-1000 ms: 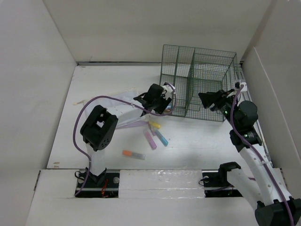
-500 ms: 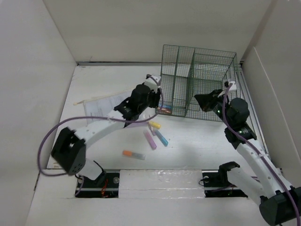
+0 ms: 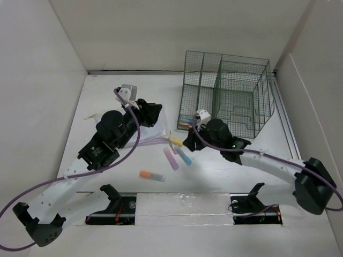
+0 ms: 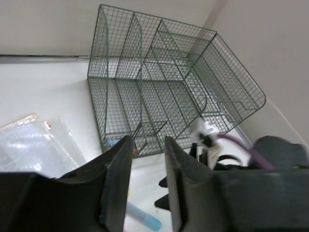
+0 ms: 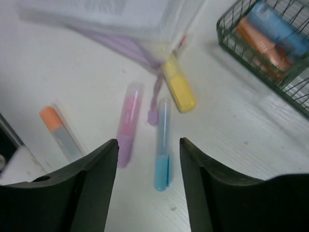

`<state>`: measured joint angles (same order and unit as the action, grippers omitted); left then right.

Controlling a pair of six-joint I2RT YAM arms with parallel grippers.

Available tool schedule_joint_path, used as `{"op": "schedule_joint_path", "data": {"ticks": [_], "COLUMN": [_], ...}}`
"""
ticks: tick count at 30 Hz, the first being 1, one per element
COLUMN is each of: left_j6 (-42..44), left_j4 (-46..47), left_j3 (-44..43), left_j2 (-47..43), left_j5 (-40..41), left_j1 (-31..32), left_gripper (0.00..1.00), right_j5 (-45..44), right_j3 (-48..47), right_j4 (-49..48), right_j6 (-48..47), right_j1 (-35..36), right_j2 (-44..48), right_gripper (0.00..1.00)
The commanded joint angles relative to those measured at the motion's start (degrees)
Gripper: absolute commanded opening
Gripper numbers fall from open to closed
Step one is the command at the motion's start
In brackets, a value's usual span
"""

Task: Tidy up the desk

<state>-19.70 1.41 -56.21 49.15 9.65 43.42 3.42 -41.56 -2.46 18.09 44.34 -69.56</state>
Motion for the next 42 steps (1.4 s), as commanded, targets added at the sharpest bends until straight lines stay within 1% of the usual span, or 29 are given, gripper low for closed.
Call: {"op": "schedule_joint_path", "data": {"ticks": [1, 2, 3, 5, 7, 8, 9, 10, 12, 17, 24, 26, 28, 29, 31, 32, 33, 34, 35, 36, 37, 38, 39, 40, 42], "left_j6": [1.24, 3.60, 4.84, 6.86, 8.45, 8.63, 8.63, 8.54, 8.19, 8.37, 8.81, 8.89, 8.89, 8.89, 8.54, 8.37, 8.28, 7.93, 7.93, 7.84, 7.84, 7.75, 7.84, 7.84, 7.75], "left_j4": [-11.50, -14.21, -15.29, -16.26, -15.48, -13.82, -12.41, -11.00, -9.32, -9.06, -8.00, -7.74, -7.74, -7.65, -7.48, -7.30, -7.21, -7.12, -6.95, -6.86, -6.86, -6.95, -6.95, -7.03, -7.03], "left_j3": [-6.27, -8.55, -9.27, -10.06, -9.28, -7.19, -5.60, -3.93, -0.76, 0.75, 1.71, 1.97, 1.98, 2.24, 2.33, 2.42, 2.50, 2.50, 2.76, 3.03, 3.03, 3.21, 3.21, 3.21, 3.21], "left_j2": [-0.72, -0.46, -0.19, 0.16, 0.16, -0.53, -1.06, -1.77, -3.00, -3.44, -3.18, -3.18, -3.27, -3.35, -3.62, -3.88, -4.14, -4.23, -4.84, -5.28, -5.29, -5.64, -5.73, -5.99, -6.08], "left_j5": [1.33, 0.99, 0.81, 3.43, 7.20, 7.92, 8.19, 6.89, 5.21, 6.00, 4.59, 4.59, 5.11, 5.38, 6.34, 6.78, 7.22, 8.01, 8.28, 9.15, 9.59, 9.86, 10.47, 10.56, 10.48], "left_j1": [0.26, 0.26, 0.26, -0.26, -0.26, -0.26, -1.13, -2.01, -3.60, -3.60, -3.60, -3.60, -3.60, -3.60, -3.60, -3.60, -3.60, -3.60, -3.60, -3.60, -3.60, -3.60, -3.60, -3.60, -3.60], "left_gripper": [0.30, 0.32, 0.34, 0.36, 0.37, 0.37, 0.38, 0.39, 0.40, 0.41, 0.41, 0.41, 0.41, 0.41, 0.41, 0.41, 0.41, 0.40, 0.40, 0.40, 0.40, 0.40, 0.40, 0.40, 0.40], "right_j5": [2.19, 3.07, 4.13, 3.44, 1.60, 0.37, -1.21, -2.01, -3.07, -3.07, -10.17, -10.63, -10.28, -9.93, -8.09, -7.47, -5.46, -3.96, -0.90, 3.39, 5.26, 6.06, 7.03, 7.39, 7.48], "right_j3": [-2.11, -2.90, -3.96, -7.20, -9.67, -12.12, -13.27, -14.50, -16.79, -19.69, -23.56, -25.84, -26.20, -26.03, -25.41, -25.59, -27.33, -28.39, -29.62, -31.89, -33.39, -35.32, -37.43, -41.19, -44.12], "right_j4": [1.49, 1.58, 1.84, 2.11, 4.28, 5.00, 6.40, 7.46, 8.34, 9.49, 9.92, 10.80, 10.64, 9.94, 6.95, 6.07, 4.76, 4.05, 3.17, -1.01, -2.10, -2.29, -1.77, -1.59, -1.15], "right_j6": [-2.00, -2.26, -2.44, -2.79, -3.14, -3.49, -3.76, -4.11, -4.55, -4.47, -5.16, -5.52, -5.69, -5.69, -5.96, -5.87, -5.78, -5.52, -4.82, -3.60, -3.58, -2.71, -2.18, -1.83, -1.56], "right_j1": [1.01, 1.01, 1.62, 2.24, 2.85, 2.86, 3.38, 3.39, 3.39, 3.39, 3.39, 3.39, 3.39, 3.39, 3.39, 3.39, 2.69, 1.73, 1.02, -0.46, -1.09, -1.62, -2.14, -2.15, -2.76], "right_j2": [-5.74, -9.42, -11.11, -14.10, -18.49, -19.90, -22.44, -23.51, -25.17, -29.58, -30.63, -31.77, -32.13, -31.43, -29.32, -28.88, -28.79, -29.83, -30.98, -34.21, -36.15, -38.26, -40.37, -42.13, -46.27], "right_gripper": [0.62, 0.65, 0.66, 0.65, 0.64, 0.62, 0.57, 0.55, 0.52, 0.46, 0.45, 0.45, 0.43, 0.44, 0.47, 0.51, 0.63, 0.66, 0.66, 0.63, 0.58, 0.52, 0.44, 0.41, 0.40]}}
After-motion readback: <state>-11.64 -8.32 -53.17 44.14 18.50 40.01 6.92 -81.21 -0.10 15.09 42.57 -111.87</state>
